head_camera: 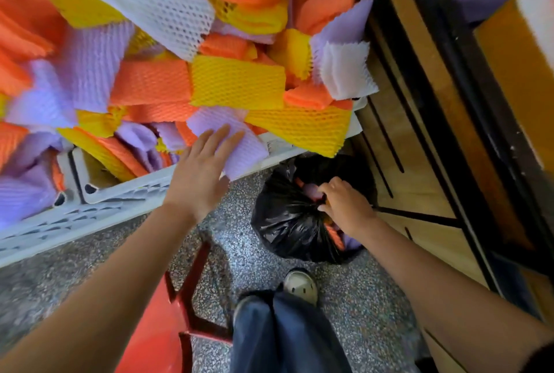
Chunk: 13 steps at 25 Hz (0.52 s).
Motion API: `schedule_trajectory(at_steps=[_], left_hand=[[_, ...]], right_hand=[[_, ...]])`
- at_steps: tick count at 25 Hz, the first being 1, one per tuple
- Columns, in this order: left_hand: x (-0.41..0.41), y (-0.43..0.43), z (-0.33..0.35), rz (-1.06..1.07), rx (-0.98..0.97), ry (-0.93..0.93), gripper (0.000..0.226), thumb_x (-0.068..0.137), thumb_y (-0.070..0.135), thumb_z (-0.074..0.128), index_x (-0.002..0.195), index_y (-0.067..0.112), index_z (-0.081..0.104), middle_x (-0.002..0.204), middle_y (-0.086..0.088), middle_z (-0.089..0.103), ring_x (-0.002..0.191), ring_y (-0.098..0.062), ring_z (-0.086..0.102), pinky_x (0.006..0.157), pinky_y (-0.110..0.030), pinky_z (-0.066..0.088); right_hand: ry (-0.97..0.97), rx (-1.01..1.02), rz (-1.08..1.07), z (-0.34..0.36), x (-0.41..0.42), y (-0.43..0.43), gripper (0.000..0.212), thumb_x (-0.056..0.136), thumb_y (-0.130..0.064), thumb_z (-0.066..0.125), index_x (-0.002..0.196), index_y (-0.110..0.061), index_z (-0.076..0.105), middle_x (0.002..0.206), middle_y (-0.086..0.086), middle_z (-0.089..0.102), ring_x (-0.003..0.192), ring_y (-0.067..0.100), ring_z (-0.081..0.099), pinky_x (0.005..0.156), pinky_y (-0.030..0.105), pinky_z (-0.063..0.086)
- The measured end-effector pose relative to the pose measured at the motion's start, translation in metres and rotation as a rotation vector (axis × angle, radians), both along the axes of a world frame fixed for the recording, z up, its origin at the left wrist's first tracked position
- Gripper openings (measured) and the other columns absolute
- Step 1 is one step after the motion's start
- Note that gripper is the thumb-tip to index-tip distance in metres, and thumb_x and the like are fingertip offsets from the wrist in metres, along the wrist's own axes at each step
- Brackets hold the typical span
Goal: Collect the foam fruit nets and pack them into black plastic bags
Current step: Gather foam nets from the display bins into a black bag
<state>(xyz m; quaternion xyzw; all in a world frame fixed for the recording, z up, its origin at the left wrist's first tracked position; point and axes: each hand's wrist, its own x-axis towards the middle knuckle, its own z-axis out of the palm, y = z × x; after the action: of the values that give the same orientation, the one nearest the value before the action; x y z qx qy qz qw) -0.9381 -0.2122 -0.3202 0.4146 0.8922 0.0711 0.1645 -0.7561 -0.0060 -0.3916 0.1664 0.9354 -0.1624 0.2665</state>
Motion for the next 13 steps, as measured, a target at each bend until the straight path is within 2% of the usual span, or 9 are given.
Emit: schedule_trajectory(at_steps=[2,4,6,8,10,12,13], left_hand=[[-0.004,0.001,0.004,0.021,0.09,0.034,0.067,0.067,-0.008,0.065,0.132,0.007,0.051,0.136,-0.015,0.05,0.12,-0.038,0.048,0.092,-0.05,0.04],[-0.006,0.006,0.014,0.041,0.146,0.044,0.055,0.067,-0.01,0.064,0.12,0.004,0.059,0.124,-0.017,0.059,0.109,-0.04,0.055,0.084,-0.046,0.042],[-0.009,0.008,0.024,0.046,0.191,0.072,0.042,0.071,-0.004,0.06,0.113,0.004,0.061,0.112,-0.017,0.063,0.101,-0.039,0.058,0.08,-0.041,0.036],[-0.013,0.006,0.033,0.057,0.212,0.081,0.036,0.078,0.012,0.045,0.109,0.005,0.061,0.104,-0.016,0.064,0.094,-0.037,0.058,0.077,-0.037,0.03],[-0.018,0.003,0.043,0.1,0.223,0.045,0.038,0.081,0.022,0.036,0.107,0.005,0.059,0.1,-0.015,0.063,0.092,-0.036,0.058,0.077,-0.039,0.033],[-0.021,0.003,0.056,0.199,0.258,-0.008,0.027,0.087,0.021,0.041,0.103,0.006,0.056,0.095,-0.016,0.062,0.088,-0.037,0.057,0.076,-0.043,0.038],[-0.02,0.003,0.063,0.255,0.294,-0.044,0.021,0.091,0.022,0.042,0.1,0.007,0.054,0.091,-0.017,0.06,0.085,-0.037,0.055,0.074,-0.044,0.039]], right_hand=[[0.085,-0.098,-0.183,0.015,-0.004,0.004,0.041,0.092,-0.028,0.057,0.129,-0.013,0.044,0.123,0.008,0.046,0.114,0.026,0.049,0.085,0.033,0.044],[0.381,-0.159,-0.347,0.045,-0.009,0.005,0.033,0.092,-0.022,0.057,0.12,-0.007,0.049,0.112,0.009,0.051,0.104,0.026,0.054,0.078,0.029,0.043],[0.747,-0.135,-0.406,0.086,-0.017,0.006,0.023,0.092,-0.02,0.056,0.109,-0.005,0.05,0.1,0.009,0.053,0.094,0.024,0.055,0.074,0.031,0.045],[0.953,-0.057,-0.352,0.116,-0.032,0.007,0.032,0.089,-0.027,0.055,0.112,-0.007,0.046,0.104,0.014,0.053,0.098,0.023,0.05,0.083,0.033,0.043],[0.91,0.029,-0.233,0.128,-0.055,0.01,0.06,0.082,-0.041,0.061,0.126,-0.005,0.04,0.121,0.018,0.047,0.115,0.029,0.044,0.097,0.038,0.038],[0.698,0.184,-0.068,0.121,-0.075,0.015,0.089,0.07,-0.05,0.07,0.138,-0.007,0.034,0.138,0.021,0.038,0.128,0.04,0.038,0.101,0.052,0.038],[0.572,0.235,-0.007,0.117,-0.082,0.017,0.096,0.066,-0.048,0.076,0.142,-0.009,0.032,0.143,0.022,0.035,0.13,0.043,0.037,0.099,0.056,0.04]])
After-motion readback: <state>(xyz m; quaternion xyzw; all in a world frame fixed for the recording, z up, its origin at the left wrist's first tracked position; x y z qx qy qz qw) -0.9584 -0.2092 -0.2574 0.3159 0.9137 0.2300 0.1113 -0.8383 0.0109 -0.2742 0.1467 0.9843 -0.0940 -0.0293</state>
